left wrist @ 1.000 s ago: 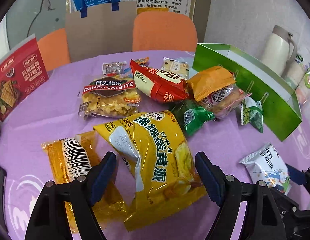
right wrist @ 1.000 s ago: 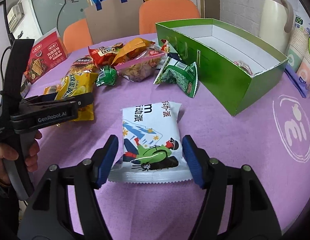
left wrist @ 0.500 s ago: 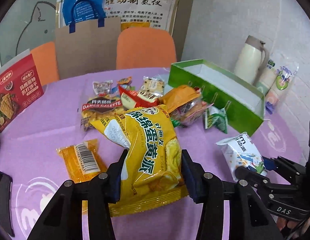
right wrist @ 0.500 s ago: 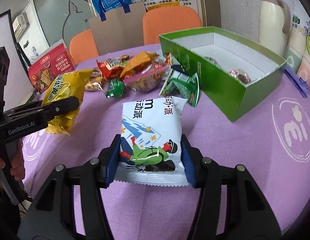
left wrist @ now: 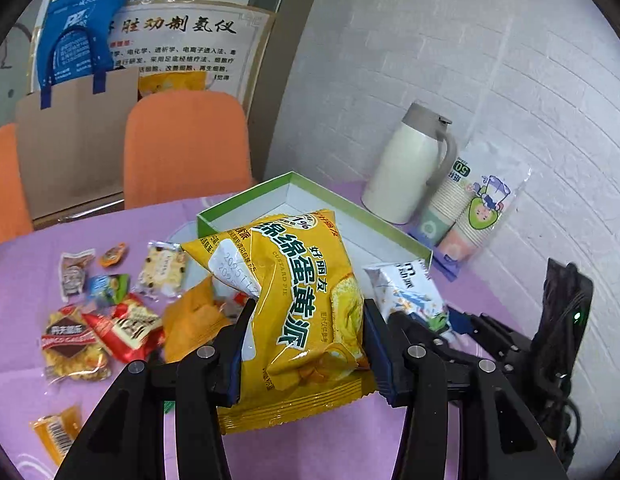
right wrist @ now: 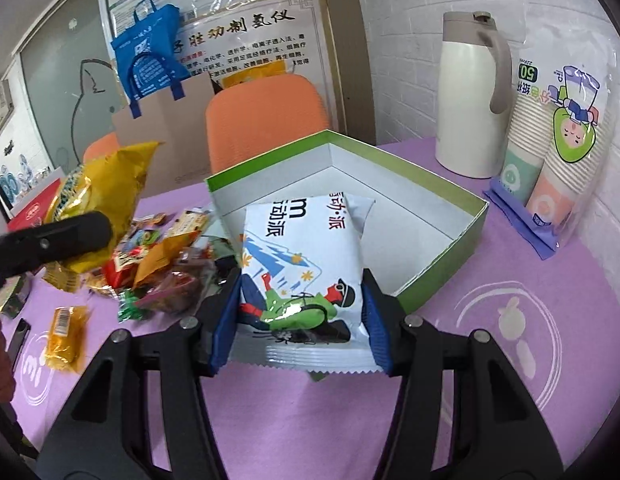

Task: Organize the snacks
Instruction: 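Carry both packets into the green box and open both grippers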

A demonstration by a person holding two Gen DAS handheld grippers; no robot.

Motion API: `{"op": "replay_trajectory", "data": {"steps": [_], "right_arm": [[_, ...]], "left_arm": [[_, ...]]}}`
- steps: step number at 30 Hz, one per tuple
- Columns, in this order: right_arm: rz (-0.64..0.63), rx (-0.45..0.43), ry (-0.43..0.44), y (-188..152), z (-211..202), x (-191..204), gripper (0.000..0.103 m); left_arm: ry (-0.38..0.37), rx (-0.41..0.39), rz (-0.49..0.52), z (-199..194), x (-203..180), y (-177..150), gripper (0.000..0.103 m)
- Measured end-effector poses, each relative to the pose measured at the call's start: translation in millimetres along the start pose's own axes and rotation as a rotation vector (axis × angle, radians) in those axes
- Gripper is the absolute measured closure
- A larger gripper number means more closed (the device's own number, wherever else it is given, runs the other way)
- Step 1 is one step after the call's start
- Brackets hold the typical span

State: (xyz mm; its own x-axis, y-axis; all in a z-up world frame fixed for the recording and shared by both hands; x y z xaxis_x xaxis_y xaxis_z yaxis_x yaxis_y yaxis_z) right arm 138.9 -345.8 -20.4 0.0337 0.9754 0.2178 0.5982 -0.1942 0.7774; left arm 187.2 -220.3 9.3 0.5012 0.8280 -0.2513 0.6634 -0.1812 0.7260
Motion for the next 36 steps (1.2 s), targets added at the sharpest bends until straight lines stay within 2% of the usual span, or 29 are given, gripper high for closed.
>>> {"op": "replay_trajectory", "data": {"steps": [5,10,11,13,14,16,18,19,28,34,36], "right_arm": [[-0.005,0.027,-0.017,10,34,-22,0.046],[0.018,0.044,-0.002,15,58,-35,0.045],[-0.001,0.043,-0.008,15,59,-35,0.042],[-0.044,0.04,-0.012,14,60,-32,0.034],[-0.065,0.04,-0.014,13,60,-30,0.03],[-0.138,0.053,-0.052,7,61,-26,0.03],[-0.214,0.065,-0.116,0,61,-22,0.029],[-0.203,0.062,-0.128,-2,58,-24,0.029],[-0.22,0.097,-0.059,-23,31,-22,0.029],[-0.22,0.076,-0.038,-39,10,-17,0.029],[-0.199,0.072,-0.037,-37,2,-16,0.029]], "left_arm": [[0.0,-0.007,-0.008,48,-13,35,0.053],[0.03,0.031,-0.054,101,-5,46,0.051],[0.036,0.037,-0.07,109,-1,45,0.048],[0.06,0.063,-0.103,123,7,39,0.017],[0.064,0.069,-0.116,128,9,36,0.015],[0.061,0.083,-0.118,135,11,30,0.015],[0.069,0.069,-0.091,137,10,26,0.015],[0.08,0.062,-0.075,136,9,24,0.015],[0.121,0.021,0.025,113,-8,-3,0.015],[0.093,-0.003,0.016,89,-17,-17,0.015],[0.078,-0.037,0.017,68,-19,-14,0.015]]}}
Point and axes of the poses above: each gripper's, at about its wrist camera, not at the fingertips, and z roughly the way its jaws point, x to its left, y to its top, the point moved 8 cm from there along z, roughly the way its jaws point, and after that the axes turned 5 degrees about y, right-handed, at the moved point
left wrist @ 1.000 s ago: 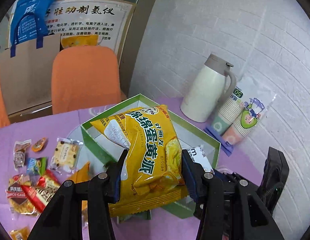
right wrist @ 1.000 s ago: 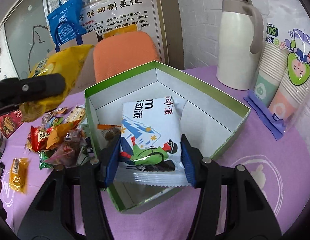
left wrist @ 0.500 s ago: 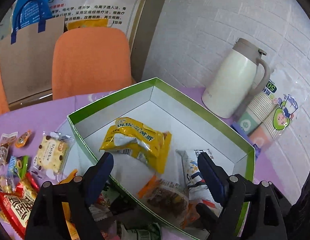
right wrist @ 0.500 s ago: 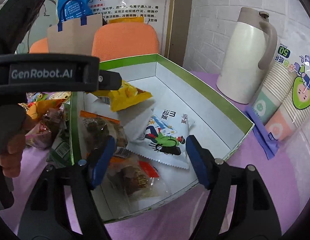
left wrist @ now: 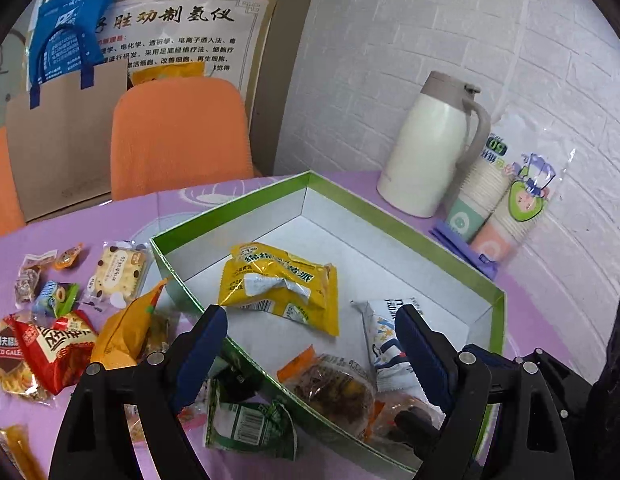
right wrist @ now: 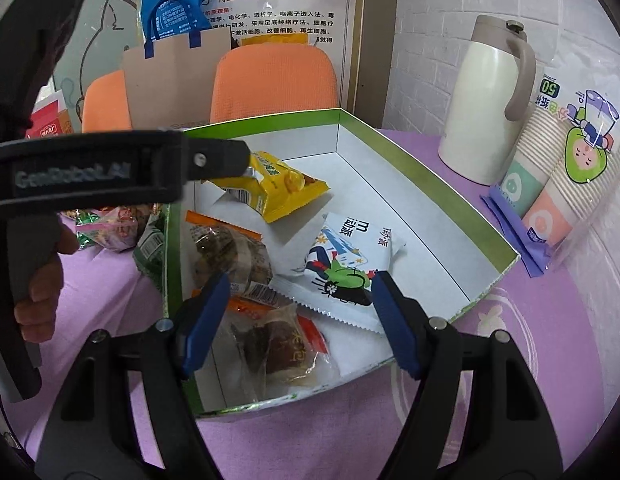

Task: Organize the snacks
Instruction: 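Carry both packets into the green box and open both grippers, then grasp the green wrapped candy with the left gripper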

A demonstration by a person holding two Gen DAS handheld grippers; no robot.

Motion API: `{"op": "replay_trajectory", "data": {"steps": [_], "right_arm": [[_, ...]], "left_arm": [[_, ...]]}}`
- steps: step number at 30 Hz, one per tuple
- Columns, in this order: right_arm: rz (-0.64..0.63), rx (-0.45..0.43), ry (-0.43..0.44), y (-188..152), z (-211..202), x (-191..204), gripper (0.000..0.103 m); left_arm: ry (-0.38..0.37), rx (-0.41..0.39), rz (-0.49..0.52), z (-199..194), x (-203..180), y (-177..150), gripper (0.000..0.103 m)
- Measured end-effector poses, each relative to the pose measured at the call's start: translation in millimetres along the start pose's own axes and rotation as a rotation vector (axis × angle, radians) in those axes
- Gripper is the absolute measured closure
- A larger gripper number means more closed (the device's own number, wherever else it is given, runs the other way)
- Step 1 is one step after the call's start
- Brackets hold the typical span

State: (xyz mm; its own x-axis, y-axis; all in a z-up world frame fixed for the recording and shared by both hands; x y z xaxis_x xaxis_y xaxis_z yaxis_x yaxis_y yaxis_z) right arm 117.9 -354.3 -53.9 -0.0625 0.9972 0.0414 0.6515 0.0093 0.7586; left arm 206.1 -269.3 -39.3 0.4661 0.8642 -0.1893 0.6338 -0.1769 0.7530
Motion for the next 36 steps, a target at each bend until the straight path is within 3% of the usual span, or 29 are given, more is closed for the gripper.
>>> {"op": "replay_trajectory", "data": {"steps": [2,7,11,13,16,20,26,32,36], "right_arm": [[0.028,-0.061,0.013,8,-20,4,0.029],[0.019,-0.182,0.056,28,-66,38,0.022],[-0.015,-0.177,0.163,18,-70,86,0.022],[-0.036,-0.121,0.206,8,-55,106,0.022],[-0.077,0.018,0.238,-5,-20,131,0.047],[-0.12,0.067,0.222,2,10,149,0.05],[-0.111,0.054,0.215,25,40,151,0.05],[-0.094,0.08,0.207,22,71,142,0.054],[-0.084,0.081,0.226,17,64,142,0.053]], "left_arm": [[-0.004,-0.066,0.022,-32,1,7,0.015],[0.072,-0.183,0.047,-109,27,0,0.0],[0.168,-0.168,0.019,-138,67,-34,0.0],[0.198,-0.134,-0.016,-141,88,-58,0.0],[0.178,-0.076,-0.07,-140,113,-94,0.0],[0.167,-0.03,-0.08,-137,127,-120,0.001],[0.11,-0.041,-0.093,-134,133,-113,0.001],[0.055,-0.021,-0.146,-112,148,-97,0.005],[0.033,0.013,-0.172,-87,153,-80,0.019]]}}
Point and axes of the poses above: each gripper's, at about its wrist camera, not at the fingertips, and z roughly the way its jaws point, x to its left, y to its top, the point moved 8 cm from there along z, roughly the way its jaws point, and after that the axes turned 5 degrees about y, right-handed, at the moved point
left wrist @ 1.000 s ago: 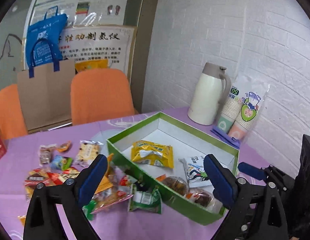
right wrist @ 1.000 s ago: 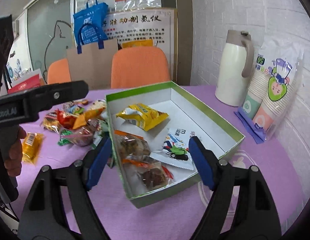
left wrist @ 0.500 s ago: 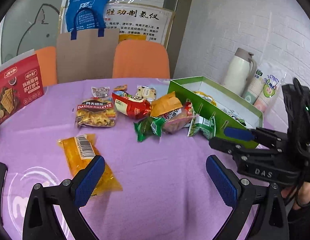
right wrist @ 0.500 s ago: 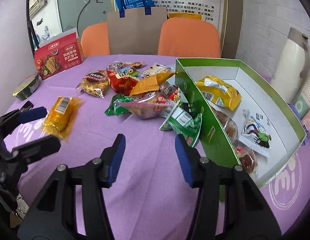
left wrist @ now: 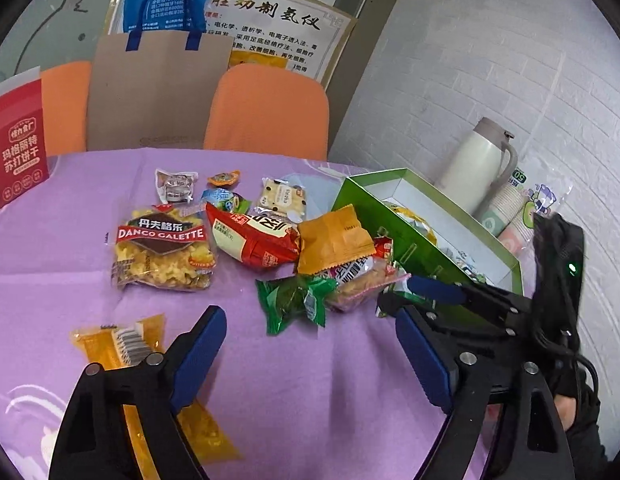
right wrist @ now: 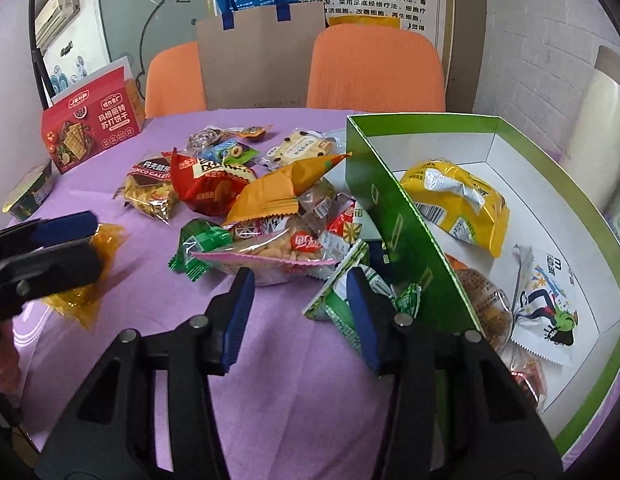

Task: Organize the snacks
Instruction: 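Grasp the green wrapped candy with the left gripper, then grasp a green snack packet with the right gripper and lift it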

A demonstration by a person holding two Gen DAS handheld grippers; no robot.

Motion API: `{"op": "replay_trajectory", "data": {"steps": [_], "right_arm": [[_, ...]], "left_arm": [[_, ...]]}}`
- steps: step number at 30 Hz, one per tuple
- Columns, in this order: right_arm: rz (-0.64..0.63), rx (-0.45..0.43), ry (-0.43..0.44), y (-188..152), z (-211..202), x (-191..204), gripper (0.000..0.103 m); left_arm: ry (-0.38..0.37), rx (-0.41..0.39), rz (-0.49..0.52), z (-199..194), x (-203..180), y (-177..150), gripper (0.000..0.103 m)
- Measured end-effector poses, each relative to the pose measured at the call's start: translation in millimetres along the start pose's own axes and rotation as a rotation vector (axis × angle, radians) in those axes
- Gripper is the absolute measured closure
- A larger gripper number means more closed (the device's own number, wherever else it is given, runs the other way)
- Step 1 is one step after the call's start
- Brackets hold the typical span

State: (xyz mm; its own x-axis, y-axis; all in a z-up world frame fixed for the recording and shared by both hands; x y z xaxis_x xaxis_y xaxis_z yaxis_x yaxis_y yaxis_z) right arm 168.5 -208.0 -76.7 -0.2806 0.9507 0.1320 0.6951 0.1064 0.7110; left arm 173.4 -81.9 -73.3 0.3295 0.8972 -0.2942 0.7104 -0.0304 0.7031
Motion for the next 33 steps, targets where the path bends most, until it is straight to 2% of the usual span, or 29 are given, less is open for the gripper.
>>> {"op": "replay_trajectory", "data": {"steps": [6,10,11,12,13,15,16,20,23,25,29,30,33], "right_arm": [[0.069,-0.01,0.063,-9,-19,-4,0.052],[0.05,-0.013,0.024,-4,-12,-6,0.052],[0.044,-0.019,0.019,-4,-9,-5,0.052],[0.04,-0.023,0.013,-3,-7,-5,0.052],[0.04,-0.026,0.007,-3,-5,-5,0.052],[0.049,-0.028,0.011,-3,-4,-6,0.052],[0.059,-0.021,0.022,-4,-6,-5,0.051],[0.056,-0.023,0.104,-7,-22,10,0.052],[0.002,-0.064,0.047,0,-30,13,0.05],[-0.004,-0.055,0.026,5,-24,11,0.046],[0.019,-0.024,-0.031,11,0,-1,0.046],[0.027,-0.003,-0.023,8,6,-2,0.046],[0.024,0.023,-0.07,0,7,-4,0.046]], "left_arm": [[-0.002,0.067,-0.056,44,3,13,0.032],[0.032,0.112,-0.067,68,5,10,0.034],[0.028,0.133,-0.072,73,6,6,0.038],[0.014,0.156,-0.076,77,5,0,0.048],[0.014,0.159,-0.076,78,6,-3,0.054],[0.02,0.159,-0.056,75,7,-10,0.058],[0.017,0.158,-0.05,72,6,-12,0.068],[0.034,0.171,-0.016,56,2,-27,0.068],[0.045,0.167,0.005,39,-1,-41,0.068],[0.06,0.168,0.013,27,-4,-51,0.067],[0.041,0.141,-0.014,3,-5,-64,0.062],[0.036,0.132,-0.014,-3,-5,-66,0.059],[0.066,0.109,0.005,-13,-3,-68,0.045]]}}
Point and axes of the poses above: each gripper's, at about its wrist camera, not at the fingertips, and z roughly the way its jaws point, x to its left, y to its top, the point moved 8 cm from there along z, roughly the way its jaws point, and after that the axes turned 5 degrees about y, right-handed, at the moved point
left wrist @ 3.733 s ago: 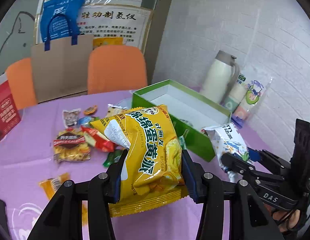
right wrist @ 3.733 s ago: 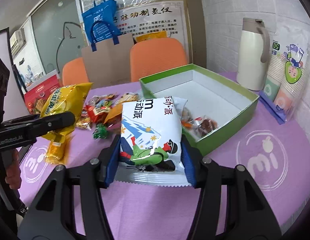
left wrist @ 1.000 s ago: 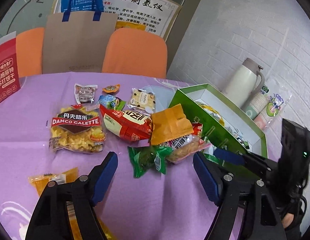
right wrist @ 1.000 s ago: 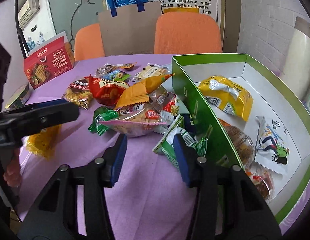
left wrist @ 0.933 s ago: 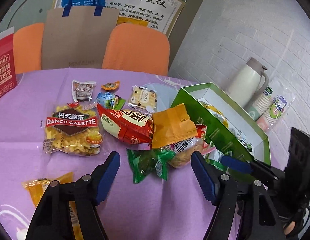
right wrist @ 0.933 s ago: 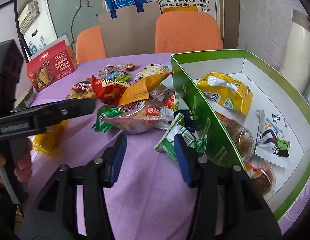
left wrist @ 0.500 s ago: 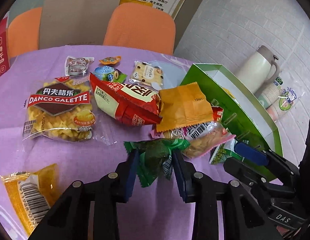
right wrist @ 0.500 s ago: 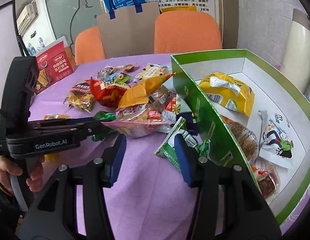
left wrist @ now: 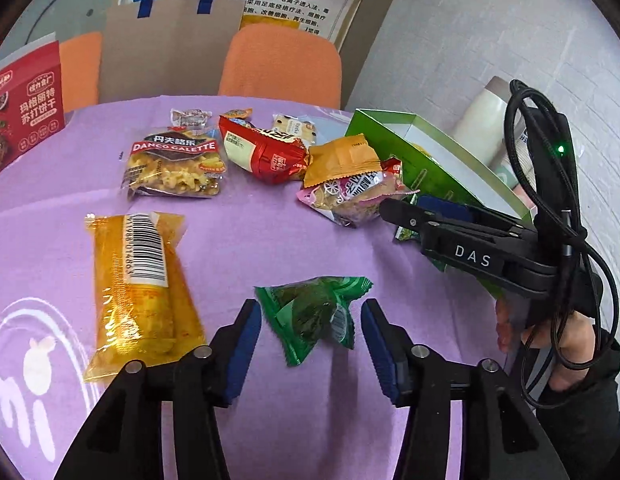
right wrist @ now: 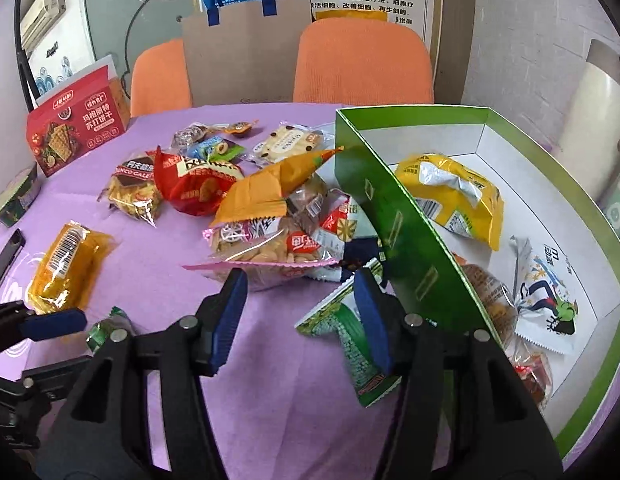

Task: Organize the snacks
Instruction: 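Grasp a green snack packet with the right gripper and lift it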

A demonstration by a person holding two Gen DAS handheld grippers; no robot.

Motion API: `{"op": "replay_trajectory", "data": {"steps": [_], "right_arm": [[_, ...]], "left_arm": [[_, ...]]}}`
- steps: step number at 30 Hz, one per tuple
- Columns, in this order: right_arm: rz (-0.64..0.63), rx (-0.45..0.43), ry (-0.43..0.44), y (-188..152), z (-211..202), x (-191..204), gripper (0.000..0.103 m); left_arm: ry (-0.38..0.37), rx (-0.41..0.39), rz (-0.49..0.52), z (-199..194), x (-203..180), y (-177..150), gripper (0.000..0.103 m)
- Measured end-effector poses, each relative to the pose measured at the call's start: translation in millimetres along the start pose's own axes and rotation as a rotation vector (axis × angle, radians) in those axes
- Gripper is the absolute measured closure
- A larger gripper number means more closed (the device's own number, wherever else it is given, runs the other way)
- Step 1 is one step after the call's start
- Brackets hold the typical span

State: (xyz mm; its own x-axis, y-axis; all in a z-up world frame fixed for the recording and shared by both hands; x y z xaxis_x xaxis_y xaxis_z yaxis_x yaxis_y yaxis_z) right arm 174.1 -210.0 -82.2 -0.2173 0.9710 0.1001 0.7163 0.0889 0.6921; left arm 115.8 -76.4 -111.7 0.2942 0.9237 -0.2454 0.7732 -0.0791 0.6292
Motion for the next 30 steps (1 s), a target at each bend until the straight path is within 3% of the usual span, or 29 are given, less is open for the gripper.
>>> {"op": "replay_trajectory", "data": {"steps": [7,16,20,23,25,26,29,30], "right_arm": [[0.133,0.004,0.151,-27,-35,-7,0.043],[0.063,-0.102,0.049,-46,-68,1,0.043],[0.068,-0.06,-0.041,-52,-55,-14,0.042],[0.09,-0.043,-0.006,-54,-51,-12,0.04],[0.094,-0.034,0.117,-55,-55,-1,0.04],[0.098,-0.044,0.126,-55,-58,-1,0.04],[0.019,-0.063,-0.007,-51,-57,-7,0.039],[0.015,-0.051,-0.001,-52,-53,-6,0.038]], "left_arm": [[-0.024,-0.016,-0.018,-11,6,-8,0.042],[-0.021,-0.019,0.003,-8,0,-7,0.041],[-0.014,-0.012,0.005,3,-2,0,0.037],[-0.011,-0.002,0.013,9,-5,0,0.036],[-0.021,0.003,0.018,10,-7,-2,0.036],[-0.021,0.005,0.021,11,-8,-3,0.036],[-0.011,0.01,0.031,15,-9,-3,0.036],[-0.012,0.011,0.034,16,-9,-2,0.036]]}}
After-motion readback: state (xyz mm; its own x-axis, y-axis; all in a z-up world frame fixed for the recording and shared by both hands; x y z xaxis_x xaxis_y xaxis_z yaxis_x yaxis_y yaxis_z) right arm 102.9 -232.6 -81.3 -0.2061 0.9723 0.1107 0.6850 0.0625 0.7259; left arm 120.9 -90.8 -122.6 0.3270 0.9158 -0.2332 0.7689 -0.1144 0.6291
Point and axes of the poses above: each gripper's, at about its wrist camera, not at the fingertips, and z roughly the way its jaws point, x to its left, y to its top, the point moved 8 cm from there along z, roughly the way its jaws point, and after that the axes turned 5 degrees about y, right-handed, at the moved point
